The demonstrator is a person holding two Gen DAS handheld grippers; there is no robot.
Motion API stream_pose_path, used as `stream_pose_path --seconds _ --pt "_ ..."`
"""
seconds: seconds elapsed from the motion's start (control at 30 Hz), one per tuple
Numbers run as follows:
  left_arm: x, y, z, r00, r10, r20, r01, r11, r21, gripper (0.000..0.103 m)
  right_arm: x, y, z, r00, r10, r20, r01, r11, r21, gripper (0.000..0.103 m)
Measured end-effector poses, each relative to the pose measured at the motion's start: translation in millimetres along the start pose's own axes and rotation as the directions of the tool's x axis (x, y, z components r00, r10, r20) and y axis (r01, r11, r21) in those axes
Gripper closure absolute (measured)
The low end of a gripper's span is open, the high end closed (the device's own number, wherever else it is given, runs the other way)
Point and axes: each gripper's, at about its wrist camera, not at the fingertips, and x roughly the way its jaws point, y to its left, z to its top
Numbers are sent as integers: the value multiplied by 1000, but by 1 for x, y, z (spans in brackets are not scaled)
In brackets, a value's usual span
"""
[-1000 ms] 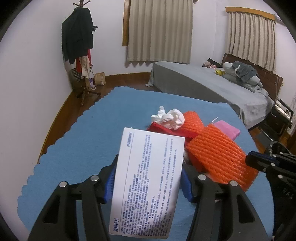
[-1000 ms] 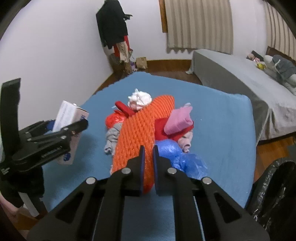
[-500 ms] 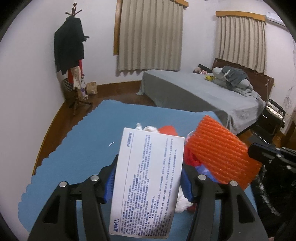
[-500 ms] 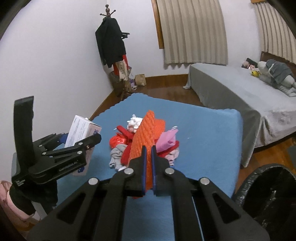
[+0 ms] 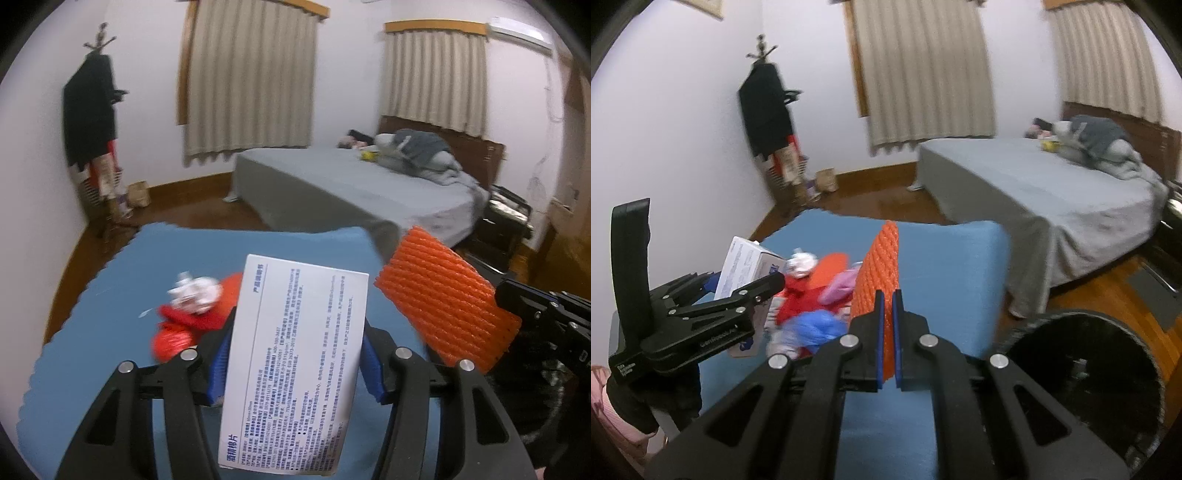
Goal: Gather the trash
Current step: 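Grasp the orange foam net with the right tool while the left tool holds the box, then carry both items over the bin and open both tools to drop them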
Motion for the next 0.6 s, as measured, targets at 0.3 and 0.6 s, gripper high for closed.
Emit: stream_pose_path --seconds 0.3,0.6 --pt "17 -92 6 984 -177 2 176 980 92 46 -43 -77 -29 981 -194 3 193 976 104 100" --pt "37 -177 2 947 -321 -29 321 932 169 46 -69 -137 -63 946 -324 -28 323 928 184 100"
